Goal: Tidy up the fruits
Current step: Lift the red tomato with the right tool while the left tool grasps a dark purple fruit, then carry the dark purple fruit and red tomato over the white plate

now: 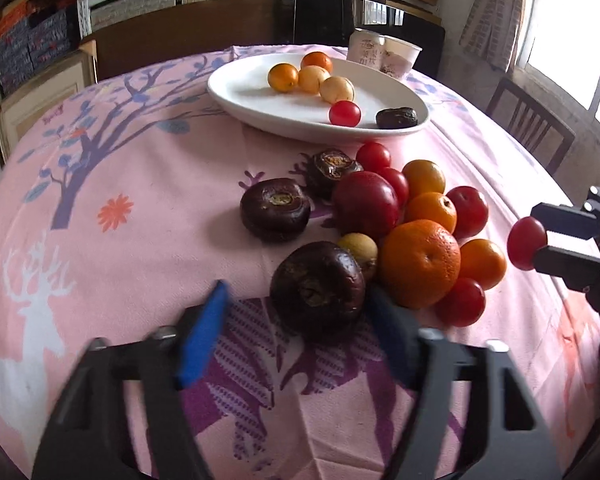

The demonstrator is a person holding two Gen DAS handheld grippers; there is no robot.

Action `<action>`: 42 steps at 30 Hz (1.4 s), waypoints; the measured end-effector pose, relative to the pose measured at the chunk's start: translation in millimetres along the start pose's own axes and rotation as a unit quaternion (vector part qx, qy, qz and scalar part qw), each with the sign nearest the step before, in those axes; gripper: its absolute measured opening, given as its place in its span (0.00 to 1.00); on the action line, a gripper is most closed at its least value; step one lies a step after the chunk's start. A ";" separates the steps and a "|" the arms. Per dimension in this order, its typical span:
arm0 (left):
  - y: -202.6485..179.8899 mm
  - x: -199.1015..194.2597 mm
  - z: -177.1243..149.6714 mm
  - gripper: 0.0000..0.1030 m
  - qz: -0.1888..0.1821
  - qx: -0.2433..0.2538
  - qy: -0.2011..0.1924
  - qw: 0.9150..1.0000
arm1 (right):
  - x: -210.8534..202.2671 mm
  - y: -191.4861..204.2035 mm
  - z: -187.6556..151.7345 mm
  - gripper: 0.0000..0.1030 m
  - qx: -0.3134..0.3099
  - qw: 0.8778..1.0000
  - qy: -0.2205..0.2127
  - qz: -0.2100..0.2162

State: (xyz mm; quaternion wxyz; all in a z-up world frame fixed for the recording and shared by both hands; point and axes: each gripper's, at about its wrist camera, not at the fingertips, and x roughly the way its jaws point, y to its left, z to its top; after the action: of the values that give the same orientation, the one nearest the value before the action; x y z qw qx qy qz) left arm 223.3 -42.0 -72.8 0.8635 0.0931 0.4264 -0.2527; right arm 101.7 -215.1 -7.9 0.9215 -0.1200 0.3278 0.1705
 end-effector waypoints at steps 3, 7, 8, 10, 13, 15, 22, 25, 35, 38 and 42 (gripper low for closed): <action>-1.0 -2.7 -0.9 0.40 -0.014 -0.004 -0.004 1.000 | 0.0 0.7 -0.2 0.28 -0.001 1.000 0.000 -0.001; -1.7 -6.3 -2.3 0.40 0.000 0.003 -0.006 1.000 | -0.3 1.1 -0.9 0.28 -0.003 1.000 0.000 -0.003; -3.1 -7.9 -2.7 0.40 0.008 0.007 -0.009 1.000 | -0.7 1.0 -1.1 0.28 -0.003 1.000 -0.001 -0.004; -6.4 -10.4 -3.4 0.40 0.033 0.021 -0.011 0.999 | -1.0 0.6 -0.8 0.28 -0.003 1.000 0.000 -0.004; -13.4 -18.2 -3.4 0.40 0.073 0.039 -0.023 0.996 | -2.1 -0.5 -0.8 0.28 0.002 1.000 -0.002 -0.001; -15.3 -25.2 -2.8 0.40 0.067 0.037 -0.028 0.997 | -4.0 -1.5 -0.1 0.28 0.005 1.000 -0.005 -0.003; -28.7 -52.2 -1.1 0.40 0.060 0.048 -0.064 0.995 | -21.2 -12.7 2.4 0.28 0.025 0.999 -0.035 -0.015; -36.4 -59.9 -0.3 0.40 0.064 0.060 -0.076 0.993 | -29.6 -21.6 4.2 0.28 0.043 0.998 -0.047 -0.017; -43.0 -84.1 1.9 0.40 0.072 0.038 -0.103 0.991 | -61.2 -29.3 8.1 0.28 0.061 0.995 -0.083 -0.014; -46.3 -89.6 4.4 0.40 0.078 0.040 -0.104 0.991 | -71.7 -29.6 9.8 0.28 0.065 0.993 -0.094 -0.021; -53.1 -92.8 16.8 0.40 0.094 0.050 -0.096 0.990 | -81.2 -36.7 13.1 0.28 0.079 0.992 -0.099 -0.025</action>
State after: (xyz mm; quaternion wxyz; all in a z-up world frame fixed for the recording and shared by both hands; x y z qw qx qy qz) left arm 160.3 -60.6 13.2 0.9146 0.1514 0.3177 -0.1994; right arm 64.5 -263.4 58.4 0.9599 -0.0371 0.2443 0.1323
